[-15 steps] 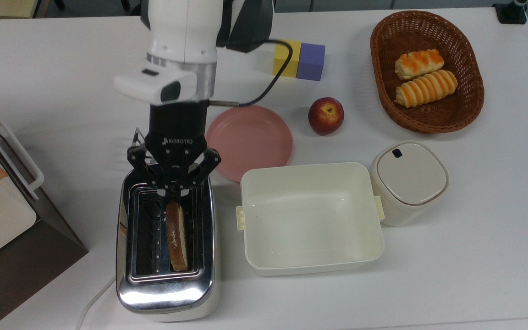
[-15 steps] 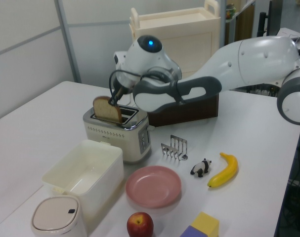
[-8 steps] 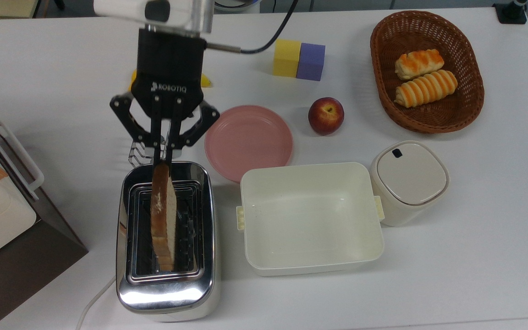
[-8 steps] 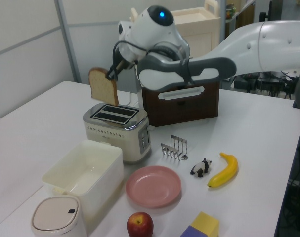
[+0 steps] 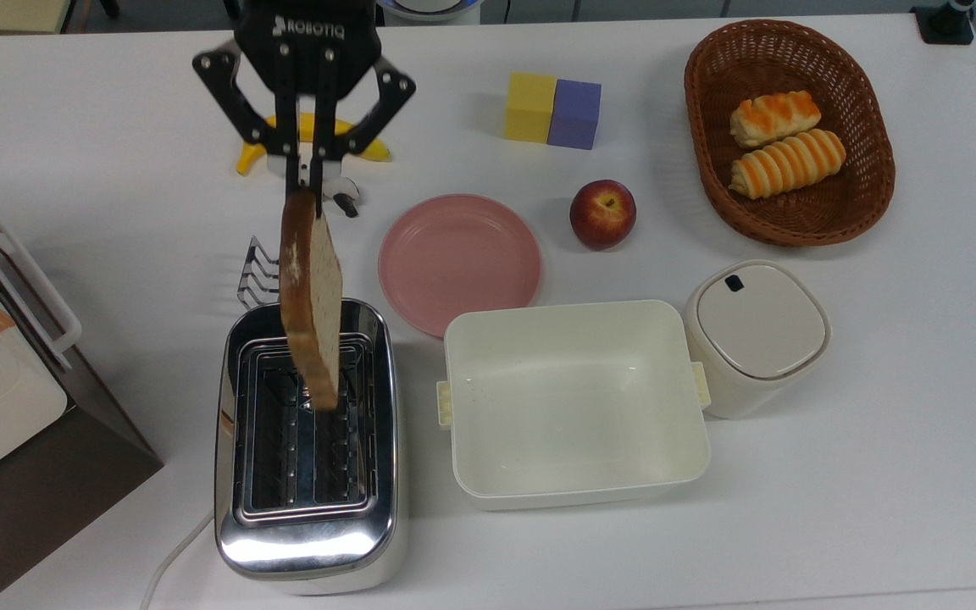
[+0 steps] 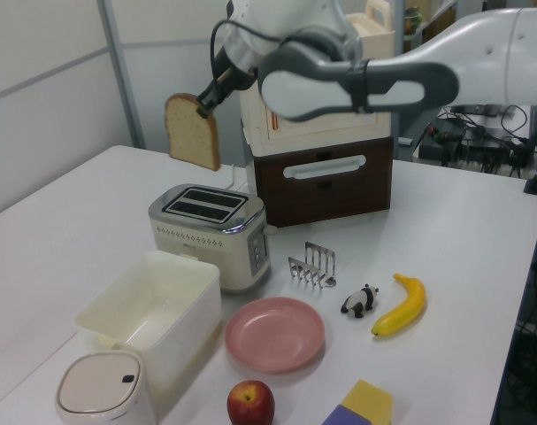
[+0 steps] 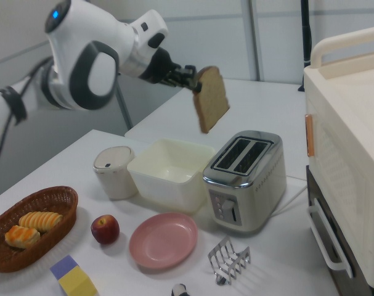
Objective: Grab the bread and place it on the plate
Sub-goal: 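Lift the toast slice up out of the toaster slot, then carry the toast over the pink plate and lower it onto it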
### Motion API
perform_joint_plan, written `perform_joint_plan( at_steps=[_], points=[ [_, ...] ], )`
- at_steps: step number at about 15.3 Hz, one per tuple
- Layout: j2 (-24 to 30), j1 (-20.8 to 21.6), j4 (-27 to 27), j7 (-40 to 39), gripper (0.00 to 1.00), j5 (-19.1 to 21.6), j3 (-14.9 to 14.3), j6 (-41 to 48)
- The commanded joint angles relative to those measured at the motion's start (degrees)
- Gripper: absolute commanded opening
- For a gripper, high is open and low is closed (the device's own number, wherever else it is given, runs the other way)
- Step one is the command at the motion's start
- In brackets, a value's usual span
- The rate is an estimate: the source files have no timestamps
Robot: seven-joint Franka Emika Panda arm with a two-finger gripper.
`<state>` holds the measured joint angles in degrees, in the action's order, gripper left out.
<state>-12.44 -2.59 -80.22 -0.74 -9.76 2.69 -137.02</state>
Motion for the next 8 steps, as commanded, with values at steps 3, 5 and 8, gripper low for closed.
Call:
perform_joint_plan(
  at_steps=[3, 5, 8],
  points=[
    [7.2, 1.3, -3.5, -5.0, 0.0, 2.5, 0.7, 19.5],
    [8.1, 1.3, -3.5, -8.2, 0.0, 3.1, 1.4, 24.5],
    [8.2, 1.3, -4.7, -10.3, 0.0, 3.0, 2.7, 28.4]
  ],
)
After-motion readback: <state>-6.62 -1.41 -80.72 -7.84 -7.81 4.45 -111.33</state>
